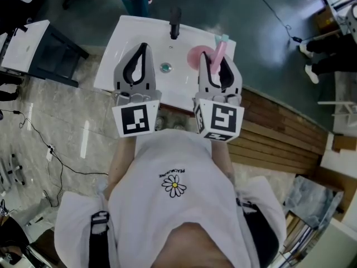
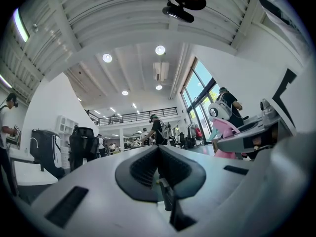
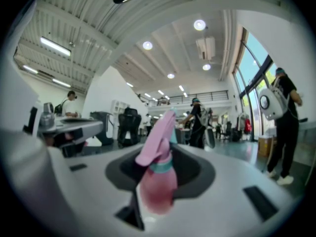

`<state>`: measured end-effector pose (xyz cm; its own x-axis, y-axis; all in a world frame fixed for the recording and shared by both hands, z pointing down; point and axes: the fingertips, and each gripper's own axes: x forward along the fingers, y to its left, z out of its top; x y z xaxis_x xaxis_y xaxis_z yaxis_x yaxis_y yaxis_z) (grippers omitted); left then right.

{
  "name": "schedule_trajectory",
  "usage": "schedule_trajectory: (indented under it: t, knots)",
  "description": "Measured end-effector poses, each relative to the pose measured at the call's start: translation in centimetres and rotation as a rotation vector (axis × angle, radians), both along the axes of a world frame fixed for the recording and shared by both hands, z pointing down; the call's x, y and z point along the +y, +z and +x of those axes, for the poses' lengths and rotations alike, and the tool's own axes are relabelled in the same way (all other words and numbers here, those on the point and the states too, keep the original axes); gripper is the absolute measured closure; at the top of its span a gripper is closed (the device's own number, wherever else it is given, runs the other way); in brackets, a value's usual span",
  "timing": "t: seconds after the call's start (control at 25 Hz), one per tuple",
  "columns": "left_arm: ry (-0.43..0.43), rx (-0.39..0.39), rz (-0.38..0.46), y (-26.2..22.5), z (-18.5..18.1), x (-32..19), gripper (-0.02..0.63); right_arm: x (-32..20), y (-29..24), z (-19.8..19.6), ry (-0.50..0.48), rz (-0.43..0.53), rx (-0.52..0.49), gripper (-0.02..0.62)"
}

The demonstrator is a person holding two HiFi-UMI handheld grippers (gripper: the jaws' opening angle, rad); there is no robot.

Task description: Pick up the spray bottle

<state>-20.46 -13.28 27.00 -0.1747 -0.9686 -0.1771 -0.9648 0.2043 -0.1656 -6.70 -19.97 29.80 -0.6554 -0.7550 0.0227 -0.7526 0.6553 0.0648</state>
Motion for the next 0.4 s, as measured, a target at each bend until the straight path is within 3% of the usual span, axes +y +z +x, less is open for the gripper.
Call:
schedule_trajectory:
  t: [0.4]
  knots:
    - [0.004, 0.004, 0.005, -0.09, 0.29, 0.18, 0.586, 0.31, 0.10, 0.33, 0.004, 0.001, 0.005, 0.440]
